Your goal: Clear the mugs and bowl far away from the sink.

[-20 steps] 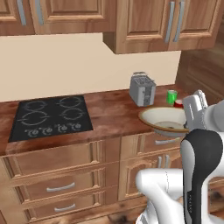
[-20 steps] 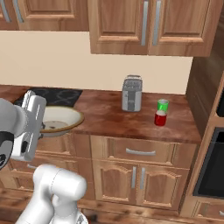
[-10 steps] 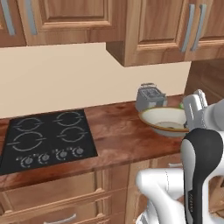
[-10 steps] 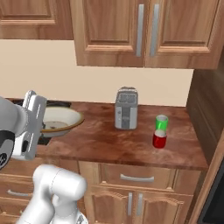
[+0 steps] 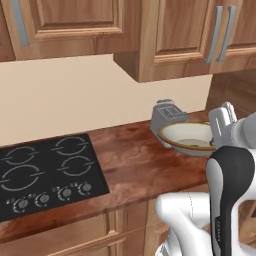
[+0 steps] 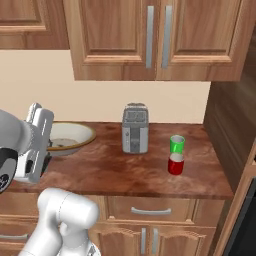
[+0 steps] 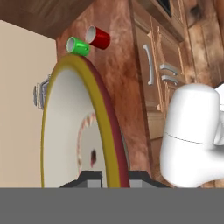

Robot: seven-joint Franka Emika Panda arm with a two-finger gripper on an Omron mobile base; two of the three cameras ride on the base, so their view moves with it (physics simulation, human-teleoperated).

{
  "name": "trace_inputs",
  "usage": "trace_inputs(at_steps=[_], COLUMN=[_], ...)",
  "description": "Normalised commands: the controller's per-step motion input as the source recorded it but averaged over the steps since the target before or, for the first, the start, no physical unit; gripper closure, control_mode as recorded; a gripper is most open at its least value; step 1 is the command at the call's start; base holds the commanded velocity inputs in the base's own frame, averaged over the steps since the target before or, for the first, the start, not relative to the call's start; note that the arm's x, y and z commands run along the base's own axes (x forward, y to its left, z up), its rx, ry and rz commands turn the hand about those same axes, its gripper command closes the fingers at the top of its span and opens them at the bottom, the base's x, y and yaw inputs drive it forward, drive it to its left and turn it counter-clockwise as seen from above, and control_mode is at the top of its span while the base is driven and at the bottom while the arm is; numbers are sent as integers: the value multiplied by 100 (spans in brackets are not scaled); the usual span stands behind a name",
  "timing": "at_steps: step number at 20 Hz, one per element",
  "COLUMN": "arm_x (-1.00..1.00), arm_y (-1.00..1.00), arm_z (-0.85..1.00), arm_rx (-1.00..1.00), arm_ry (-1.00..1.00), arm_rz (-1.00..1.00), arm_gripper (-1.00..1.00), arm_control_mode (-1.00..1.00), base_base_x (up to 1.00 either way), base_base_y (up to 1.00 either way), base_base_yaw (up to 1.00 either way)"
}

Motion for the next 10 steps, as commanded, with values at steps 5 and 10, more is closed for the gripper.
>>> trace_inputs(at_steps=[5, 10], arm_x=[0, 0], arm_y=[0, 0], arm_z=[0, 0], arm_rx=[0, 0], arm_ry=[0, 0], arm_rz=[0, 0], arm_gripper=[100, 100], arm_control_mode=[100, 100], base_base_x=[0, 29], base_base_y=[3, 13], base_base_yaw=[-23, -18])
